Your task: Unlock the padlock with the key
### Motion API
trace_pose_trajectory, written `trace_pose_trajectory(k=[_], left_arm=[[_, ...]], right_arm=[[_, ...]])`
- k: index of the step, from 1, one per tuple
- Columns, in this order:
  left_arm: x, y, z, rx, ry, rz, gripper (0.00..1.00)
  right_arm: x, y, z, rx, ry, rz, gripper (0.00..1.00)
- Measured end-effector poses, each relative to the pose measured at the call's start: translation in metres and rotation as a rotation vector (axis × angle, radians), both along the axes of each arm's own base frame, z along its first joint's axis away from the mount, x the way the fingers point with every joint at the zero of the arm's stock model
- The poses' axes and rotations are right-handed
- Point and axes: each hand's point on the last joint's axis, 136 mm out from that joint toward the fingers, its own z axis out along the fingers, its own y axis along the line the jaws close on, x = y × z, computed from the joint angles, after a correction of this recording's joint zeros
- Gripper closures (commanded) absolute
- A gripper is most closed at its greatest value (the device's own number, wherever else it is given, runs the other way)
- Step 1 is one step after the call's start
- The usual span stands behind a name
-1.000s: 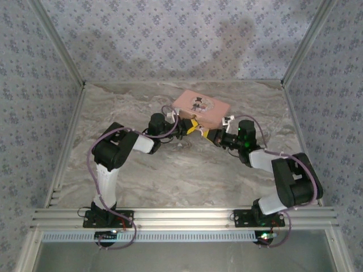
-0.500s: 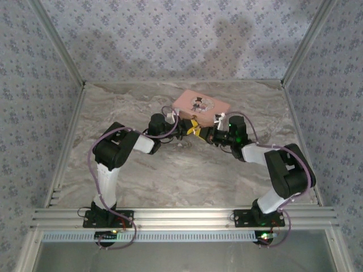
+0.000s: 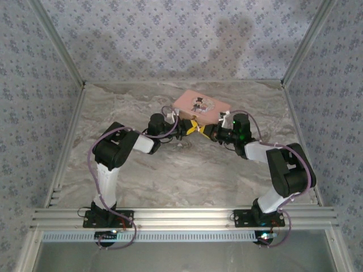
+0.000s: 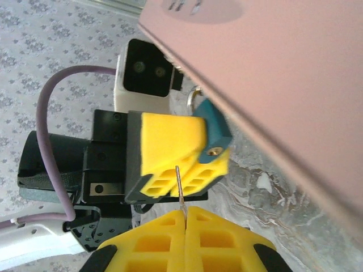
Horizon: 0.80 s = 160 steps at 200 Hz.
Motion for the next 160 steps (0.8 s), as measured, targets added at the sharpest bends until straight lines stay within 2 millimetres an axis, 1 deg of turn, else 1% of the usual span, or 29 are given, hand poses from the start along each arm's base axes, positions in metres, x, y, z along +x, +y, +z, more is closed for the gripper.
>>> trace_pose_trajectory(k=[34,68,98,160], left_arm=[[0.001,0.001,0.001,-0.003,-0.003,-0.003,1.00],[0.000,0.001,0.001,-0.005,0.003,-0.006,1.00],[0.000,0.002,0.000,-0.004,0.005,-0.006,1.00],[0.001,0.004,0.000,-0.011,0.006,-0.013,1.00]], right_arm=[[0.001,-0.007,-0.008,-0.014,0.026,-0.019,1.00],[0.001,-0.006,-0.008,-0.014,0.027,-0.017,1.00],[0.005,-0.003,-0.010,-0.015,0.030,-0.013,1.00],[0.009,-0.001,-0.017,-0.023,0.050,-0.007,1.00]])
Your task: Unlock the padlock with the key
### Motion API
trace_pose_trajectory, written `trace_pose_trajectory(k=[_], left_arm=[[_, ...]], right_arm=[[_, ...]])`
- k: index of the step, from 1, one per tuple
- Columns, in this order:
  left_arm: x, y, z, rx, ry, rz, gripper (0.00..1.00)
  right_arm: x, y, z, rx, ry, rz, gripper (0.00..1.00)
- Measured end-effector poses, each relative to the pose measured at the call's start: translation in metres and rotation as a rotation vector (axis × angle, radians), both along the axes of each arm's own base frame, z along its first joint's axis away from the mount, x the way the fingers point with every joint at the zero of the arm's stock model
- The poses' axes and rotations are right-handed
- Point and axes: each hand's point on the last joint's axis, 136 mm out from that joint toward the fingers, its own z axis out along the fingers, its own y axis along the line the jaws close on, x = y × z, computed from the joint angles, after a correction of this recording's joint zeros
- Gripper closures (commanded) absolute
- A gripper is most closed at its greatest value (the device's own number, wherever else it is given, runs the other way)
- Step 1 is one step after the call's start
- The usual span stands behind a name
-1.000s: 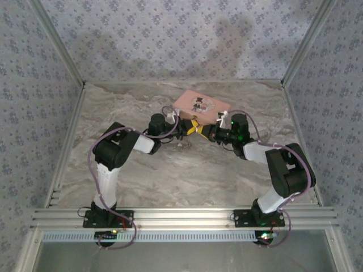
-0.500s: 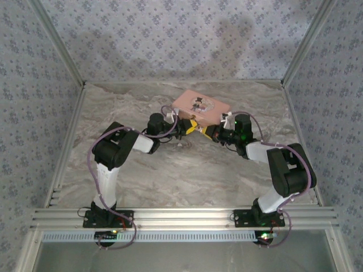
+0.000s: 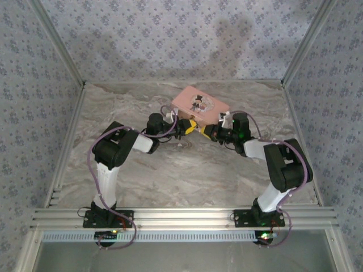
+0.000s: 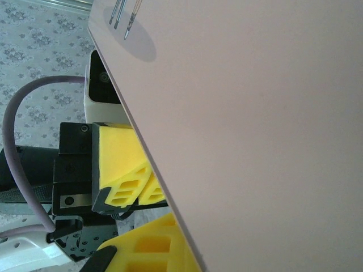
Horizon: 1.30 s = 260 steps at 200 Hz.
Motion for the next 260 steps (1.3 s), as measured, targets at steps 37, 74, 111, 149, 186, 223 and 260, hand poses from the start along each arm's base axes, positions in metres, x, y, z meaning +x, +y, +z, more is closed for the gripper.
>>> trace_pose_trajectory(k=[37,74,111,149,186,223,260], left_arm=[[0.000,0.001,-0.003,-0.001,0.006,-0.005,1.00],[-0.004,0.008,-0.014,0.014,0.025,-0.007,1.00],[-0.006,0.015,-0.033,0.044,0.026,-0.011,1.00],[-0.009,0.017,-0.058,0.080,0.037,-0.018,0.99],[-0.007,0.020,-0.059,0.089,0.009,-0.017,0.98],[-0.002,0.021,-0.062,0.115,-0.019,-0.020,0.98],[0.004,0.022,-0.064,0.149,-0.059,-0.018,0.97]], right_arm=[[-0.001,-0.001,-0.005,-0.035,0.005,0.009,1.00],[0.000,-0.009,-0.018,-0.141,0.024,-0.002,1.00],[-0.007,-0.018,-0.041,-0.244,0.068,-0.014,1.00],[-0.014,-0.024,-0.062,-0.302,0.099,-0.029,1.00],[-0.008,-0.034,-0.070,-0.366,0.100,-0.092,1.00],[0.003,-0.049,-0.077,-0.416,0.099,-0.169,1.00],[0.011,-0.048,-0.076,-0.406,0.099,-0.181,1.00]])
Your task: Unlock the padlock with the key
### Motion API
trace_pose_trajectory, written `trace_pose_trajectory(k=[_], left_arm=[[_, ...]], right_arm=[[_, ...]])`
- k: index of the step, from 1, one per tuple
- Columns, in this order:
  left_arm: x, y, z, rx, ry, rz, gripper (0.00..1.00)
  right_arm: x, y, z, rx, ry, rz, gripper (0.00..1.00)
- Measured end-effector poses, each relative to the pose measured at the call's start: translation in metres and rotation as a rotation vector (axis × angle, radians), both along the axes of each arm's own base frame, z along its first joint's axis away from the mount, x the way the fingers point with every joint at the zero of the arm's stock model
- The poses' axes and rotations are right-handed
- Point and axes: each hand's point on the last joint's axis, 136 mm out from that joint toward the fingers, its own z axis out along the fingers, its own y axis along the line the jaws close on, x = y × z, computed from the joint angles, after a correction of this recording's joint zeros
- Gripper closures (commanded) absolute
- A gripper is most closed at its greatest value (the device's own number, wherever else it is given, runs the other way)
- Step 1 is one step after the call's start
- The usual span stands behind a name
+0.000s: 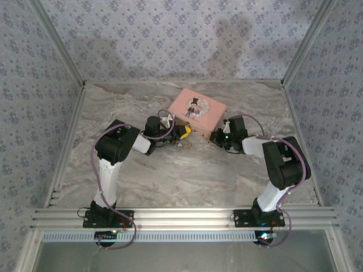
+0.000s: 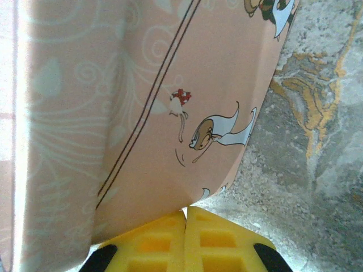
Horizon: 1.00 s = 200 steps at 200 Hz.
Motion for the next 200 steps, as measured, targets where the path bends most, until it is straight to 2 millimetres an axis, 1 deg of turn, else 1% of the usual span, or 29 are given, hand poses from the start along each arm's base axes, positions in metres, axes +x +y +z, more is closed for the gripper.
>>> trace_pose_trajectory(k=[16,87,110,125,158,172,200], left_arm=[[0.000,0.001,-0.002,0.035,-0.036,-0.011,0.94],[0.003,0.005,-0.008,0.230,-0.172,-0.063,0.93],[-0.002,0.007,-0.008,0.280,-0.209,-0.094,0.92],[-0.006,0.009,-0.009,0.296,-0.211,-0.101,0.92],[-0.008,0.009,-0.010,0.297,-0.216,-0.100,0.91],[-0.009,0.009,-0.010,0.292,-0.220,-0.099,0.89],[-0.010,0.008,-0.010,0.289,-0.218,-0.100,0.89]], right_arm=[[0.000,0.000,0.000,0.005,0.001,-0.004,1.00],[-0.003,0.004,0.000,0.014,-0.012,-0.036,1.00],[-0.004,0.004,0.000,0.012,-0.026,-0.070,1.00],[-0.003,0.003,0.000,0.011,-0.029,-0.094,1.00],[-0.003,0.003,0.001,0.009,-0.028,-0.103,1.00],[-0.003,0.003,0.001,0.008,-0.027,-0.103,1.00],[-0.002,0.001,0.001,0.011,-0.016,-0.102,1.00]])
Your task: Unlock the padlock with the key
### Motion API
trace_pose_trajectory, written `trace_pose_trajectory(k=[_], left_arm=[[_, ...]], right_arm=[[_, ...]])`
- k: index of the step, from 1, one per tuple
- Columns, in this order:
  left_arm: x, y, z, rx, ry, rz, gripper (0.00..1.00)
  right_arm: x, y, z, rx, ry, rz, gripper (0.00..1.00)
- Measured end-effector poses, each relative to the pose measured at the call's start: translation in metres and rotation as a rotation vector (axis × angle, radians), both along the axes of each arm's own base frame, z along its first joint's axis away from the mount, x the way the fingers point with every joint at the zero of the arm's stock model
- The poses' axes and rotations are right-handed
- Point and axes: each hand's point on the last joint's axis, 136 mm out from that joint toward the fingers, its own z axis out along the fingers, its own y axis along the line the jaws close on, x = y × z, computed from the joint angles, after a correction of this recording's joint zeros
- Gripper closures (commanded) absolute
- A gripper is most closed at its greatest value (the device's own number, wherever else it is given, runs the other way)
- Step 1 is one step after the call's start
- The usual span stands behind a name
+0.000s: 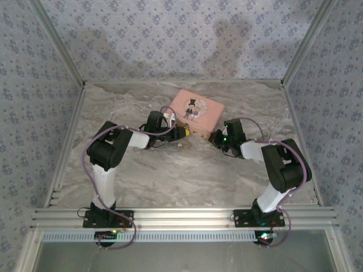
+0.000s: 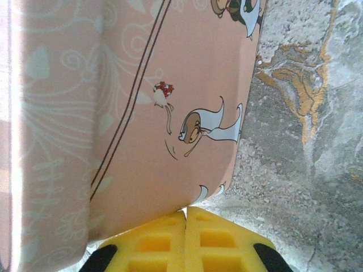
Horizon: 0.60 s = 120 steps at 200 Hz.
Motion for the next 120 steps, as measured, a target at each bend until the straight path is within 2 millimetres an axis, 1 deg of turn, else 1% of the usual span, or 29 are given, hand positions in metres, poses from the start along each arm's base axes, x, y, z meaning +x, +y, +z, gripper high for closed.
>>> trace_pose_trajectory(k=[42,69,89,120], left_arm=[[-0.002,-0.006,0.004,-0.025,0.022,0.006,0.89],[-0.009,-0.013,0.008,-0.042,0.038,-0.026,0.89],[-0.013,-0.019,0.013,-0.050,0.063,-0.056,0.89],[-0.019,-0.028,0.019,-0.073,0.113,-0.077,0.89]], right_arm=[[-0.004,-0.004,0.003,0.007,0.005,0.013,1.00],[-0.018,-0.011,0.012,0.035,-0.011,0.038,1.00],[-0.030,-0.010,0.028,0.065,-0.045,0.077,1.00],[-0.043,0.003,0.070,0.126,-0.150,0.164,1.00]])
